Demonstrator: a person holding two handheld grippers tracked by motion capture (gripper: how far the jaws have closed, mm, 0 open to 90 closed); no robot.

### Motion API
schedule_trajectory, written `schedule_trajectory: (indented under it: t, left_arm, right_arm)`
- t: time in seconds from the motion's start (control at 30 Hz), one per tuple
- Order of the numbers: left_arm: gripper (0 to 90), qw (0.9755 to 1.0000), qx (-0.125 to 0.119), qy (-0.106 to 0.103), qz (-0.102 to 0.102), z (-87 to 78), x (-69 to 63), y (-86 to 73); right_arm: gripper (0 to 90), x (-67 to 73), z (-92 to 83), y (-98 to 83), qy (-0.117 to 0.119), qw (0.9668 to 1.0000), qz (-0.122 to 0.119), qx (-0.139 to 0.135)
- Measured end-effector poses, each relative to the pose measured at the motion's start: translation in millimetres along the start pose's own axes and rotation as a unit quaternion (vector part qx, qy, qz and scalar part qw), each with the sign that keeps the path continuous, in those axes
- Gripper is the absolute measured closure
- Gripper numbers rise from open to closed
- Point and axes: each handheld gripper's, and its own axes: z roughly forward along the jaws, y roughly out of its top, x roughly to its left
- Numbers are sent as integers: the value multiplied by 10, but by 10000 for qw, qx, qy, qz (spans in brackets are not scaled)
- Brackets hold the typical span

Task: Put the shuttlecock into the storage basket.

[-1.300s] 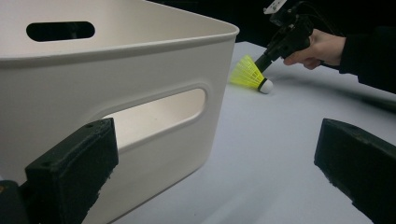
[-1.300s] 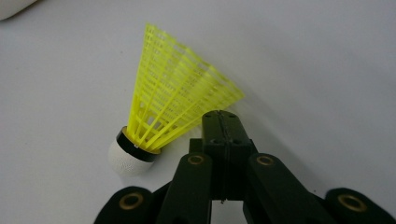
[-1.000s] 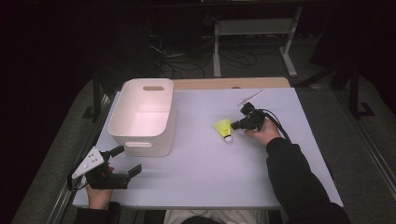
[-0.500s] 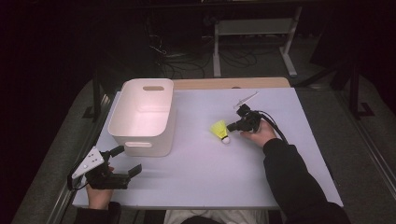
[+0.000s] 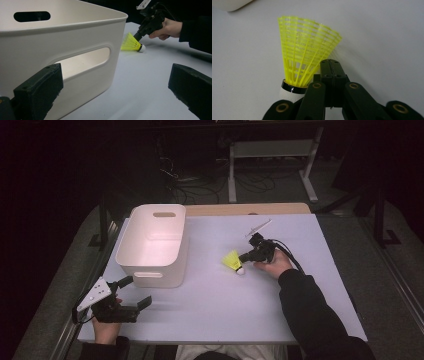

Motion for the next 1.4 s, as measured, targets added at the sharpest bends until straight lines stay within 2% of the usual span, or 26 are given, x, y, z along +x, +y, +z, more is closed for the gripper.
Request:
schedule_trajectory:
  t: [0.5, 0.9, 1.4]
  left_arm:
    - [0, 10000, 0, -4, -2, 1, 0, 1]
    - [0, 10000, 6, -5, 5, 2, 2, 1]
    - [0, 10000, 3, -8, 1, 3, 2, 1]
  right_arm:
    - [893, 72, 7, 15, 132, 9999, -92, -45]
    - [893, 117, -8, 22, 123, 9998, -144, -38]
    - [892, 213, -253, 41, 69, 9993, -228, -277]
